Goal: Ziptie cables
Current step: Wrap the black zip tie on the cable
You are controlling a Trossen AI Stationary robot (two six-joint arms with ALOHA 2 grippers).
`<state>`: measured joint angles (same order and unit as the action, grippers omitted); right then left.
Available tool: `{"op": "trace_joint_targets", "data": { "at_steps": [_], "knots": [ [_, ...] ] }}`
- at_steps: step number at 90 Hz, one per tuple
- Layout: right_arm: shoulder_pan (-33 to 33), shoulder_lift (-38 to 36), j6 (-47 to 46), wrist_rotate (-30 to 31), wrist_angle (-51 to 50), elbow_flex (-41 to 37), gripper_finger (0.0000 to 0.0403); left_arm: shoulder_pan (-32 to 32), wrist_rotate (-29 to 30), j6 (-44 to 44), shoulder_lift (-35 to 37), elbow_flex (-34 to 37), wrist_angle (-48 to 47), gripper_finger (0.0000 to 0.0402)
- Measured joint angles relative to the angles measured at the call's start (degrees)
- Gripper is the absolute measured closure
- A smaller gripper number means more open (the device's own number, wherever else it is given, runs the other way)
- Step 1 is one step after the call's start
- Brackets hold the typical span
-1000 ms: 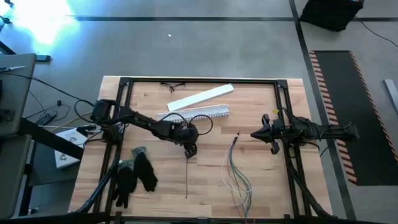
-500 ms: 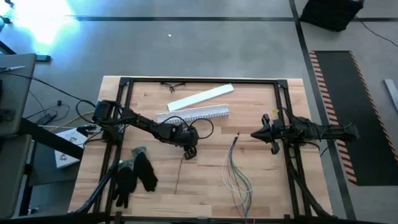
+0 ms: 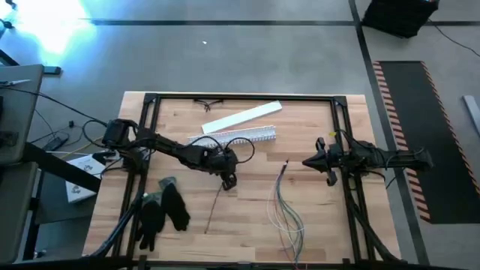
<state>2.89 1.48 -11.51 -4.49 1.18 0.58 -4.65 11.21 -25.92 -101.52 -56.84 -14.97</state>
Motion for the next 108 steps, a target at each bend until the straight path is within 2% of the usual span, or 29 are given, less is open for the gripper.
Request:
{"op": "trace_joint_targets", "data": {
  "at_steps": [16, 27, 37, 50, 63, 69, 78, 87, 97, 108],
  "knots": [
    [0.0, 0.0, 0.0, 0.0, 0.0, 0.0, 0.0403, 0.8, -1.7, 0.7, -2.4, 0.0, 0.4, 0.0306],
    [0.0, 0.0, 0.0, 0.0, 0.0, 0.0, 0.0403, 0.9, -2.2, 1.6, -4.1, -0.1, 0.8, 0.0301],
    [0.0, 0.0, 0.0, 0.0, 0.0, 0.0, 0.0403, 1.0, -3.1, 1.8, -5.0, -0.2, 1.3, 0.0325],
    [0.0, 0.0, 0.0, 0.0, 0.0, 0.0, 0.0403, 1.0, -3.8, 2.5, -5.3, -0.3, 1.9, 0.0388],
    [0.0, 0.0, 0.0, 0.0, 0.0, 0.0, 0.0403, 1.1, -6.8, 2.5, -5.4, -0.1, 3.9, 0.0398],
    [0.0, 0.0, 0.0, 0.0, 0.0, 0.0, 0.0403, 1.0, -9.9, 2.1, -5.6, 0.0, 7.0, 0.04],
    [0.0, 0.0, 0.0, 0.0, 0.0, 0.0, 0.0403, 0.6, -17.5, 0.7, -5.9, 0.0, 13.8, 0.0401],
    [0.0, 0.0, 0.0, 0.0, 0.0, 0.0, 0.0403, 0.8, -23.0, -1.4, -5.7, 0.0, 24.3, 0.0401],
    [0.0, 0.0, 0.0, 0.0, 0.0, 0.0, 0.0403, 1.5, -26.2, -2.6, -5.7, 0.0, 32.9, 0.0402],
    [0.0, 0.0, 0.0, 0.0, 0.0, 0.0, 0.0403, 3.1, -26.6, -2.7, -6.2, -0.1, 36.8, 0.0401]
  ]
}}
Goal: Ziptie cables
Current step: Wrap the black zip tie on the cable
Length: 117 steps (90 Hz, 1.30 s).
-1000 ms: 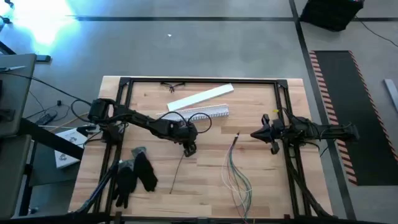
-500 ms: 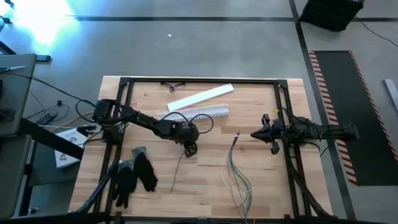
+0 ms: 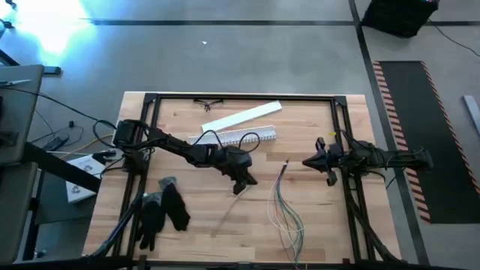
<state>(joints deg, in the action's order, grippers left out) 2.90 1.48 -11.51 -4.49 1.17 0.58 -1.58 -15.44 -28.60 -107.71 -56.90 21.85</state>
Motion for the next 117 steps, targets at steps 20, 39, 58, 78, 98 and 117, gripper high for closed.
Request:
{"op": "trace_joint_targets", "data": {
  "at_steps": [20, 39, 58, 78, 98, 117],
  "knots": [
    [0.0, 0.0, 0.0, 0.0, 0.0, 0.0, 0.0403, 1.7, -0.1, -0.6, -8.1, 0.0, 18.0, 0.0401],
    [0.0, 0.0, 0.0, 0.0, 0.0, 0.0, 0.0403, 3.8, -0.8, -0.8, -15.2, 0.0, 26.4, 0.0401],
    [0.0, 0.0, 0.0, 0.0, 0.0, 0.0, 0.0403, 4.3, -2.4, 0.5, -18.6, -0.1, 31.1, 0.0401],
    [0.0, 0.0, 0.0, 0.0, 0.0, 0.0, 0.0403, 4.1, 0.1, 3.8, -19.0, -0.1, 30.9, 0.0388],
    [0.0, 0.0, 0.0, 0.0, 0.0, 0.0, 0.0403, 4.1, 3.4, 8.8, -19.0, -0.1, 28.2, 0.0332],
    [0.0, 0.0, 0.0, 0.0, 0.0, 0.0, 0.0403, 3.4, 7.7, 12.6, -19.0, -0.1, 26.7, 0.0283]
  ]
}}
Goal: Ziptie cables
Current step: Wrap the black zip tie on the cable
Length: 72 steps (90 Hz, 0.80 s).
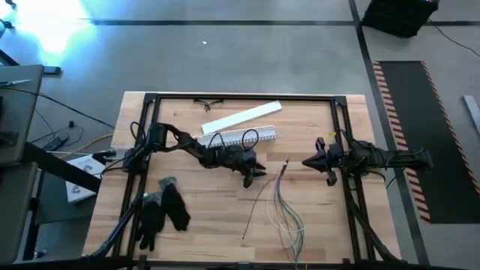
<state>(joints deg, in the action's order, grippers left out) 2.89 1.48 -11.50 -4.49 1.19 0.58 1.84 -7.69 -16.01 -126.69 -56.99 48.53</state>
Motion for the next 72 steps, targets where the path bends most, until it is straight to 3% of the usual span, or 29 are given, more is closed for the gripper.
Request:
{"op": "trace_joint_targets", "data": {
  "at_steps": [26, 39, 58, 72],
  "knots": [
    [0.0, 0.0, 0.0, 0.0, 0.0, 0.0, 0.0403, -0.9, -4.5, 1.1, 2.9, 0.0, 0.1, 0.0262],
    [0.0, 0.0, 0.0, 0.0, 0.0, 0.0, 0.0403, -3.5, -7.3, 3.1, 6.1, 0.1, -7.6, 0.0269],
    [0.0, 0.0, 2.1, 0.4, 0.0, 0.0, 0.0403, -10.8, 2.4, 9.0, 15.1, 0.0, -22.0, 0.0286],
    [0.0, 0.0, 10.9, 6.5, 0.7, 0.0, 0.0403, -16.2, 13.0, 10.3, 20.8, 0.0, -27.8, 0.0295]
  ]
}}
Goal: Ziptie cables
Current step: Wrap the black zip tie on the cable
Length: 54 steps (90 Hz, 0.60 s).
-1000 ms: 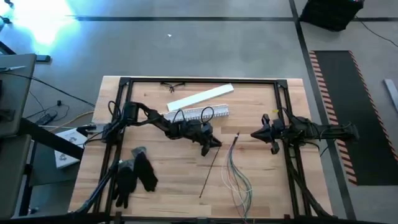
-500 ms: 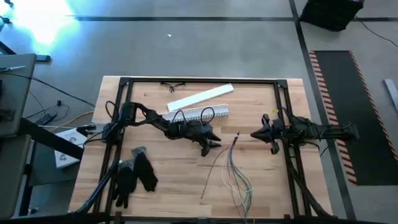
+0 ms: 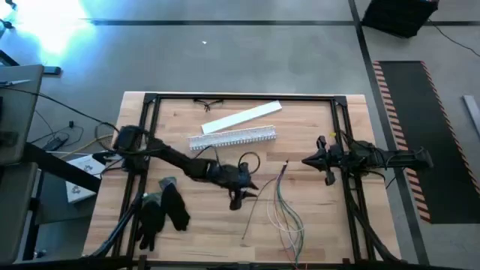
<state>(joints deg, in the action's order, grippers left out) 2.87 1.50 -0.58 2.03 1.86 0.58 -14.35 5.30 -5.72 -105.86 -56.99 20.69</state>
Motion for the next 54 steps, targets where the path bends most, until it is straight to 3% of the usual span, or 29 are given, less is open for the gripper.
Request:
{"op": "trace_joint_targets", "data": {
  "at_steps": [9, 17, 22, 33, 54],
  "knots": [
    [0.0, 0.0, 1.5, 2.8, 2.1, 0.0, 0.0403, -2.6, 7.4, 0.4, 1.8, 0.0, -3.0, 0.0301],
    [0.0, 0.0, -10.3, 1.3, 5.0, 0.0, 0.0403, -3.7, 12.3, -1.0, 2.3, 0.0, -4.7, 0.0306],
    [0.1, 0.0, -19.0, 1.4, 7.5, 0.0, 0.0403, -3.7, 12.6, -2.3, 2.3, 0.0, -5.1, 0.0308],
    [-0.3, 0.0, -29.4, 7.6, 11.0, 0.0, 0.0403, -3.0, 11.9, -4.7, 2.1, 0.0, -5.6, 0.0312],
    [2.5, 3.5, -45.8, 5.7, 3.3, 0.0, 0.0403, -3.3, 13.9, -4.2, 2.1, 0.0, -3.9, 0.0312]
  ]
}}
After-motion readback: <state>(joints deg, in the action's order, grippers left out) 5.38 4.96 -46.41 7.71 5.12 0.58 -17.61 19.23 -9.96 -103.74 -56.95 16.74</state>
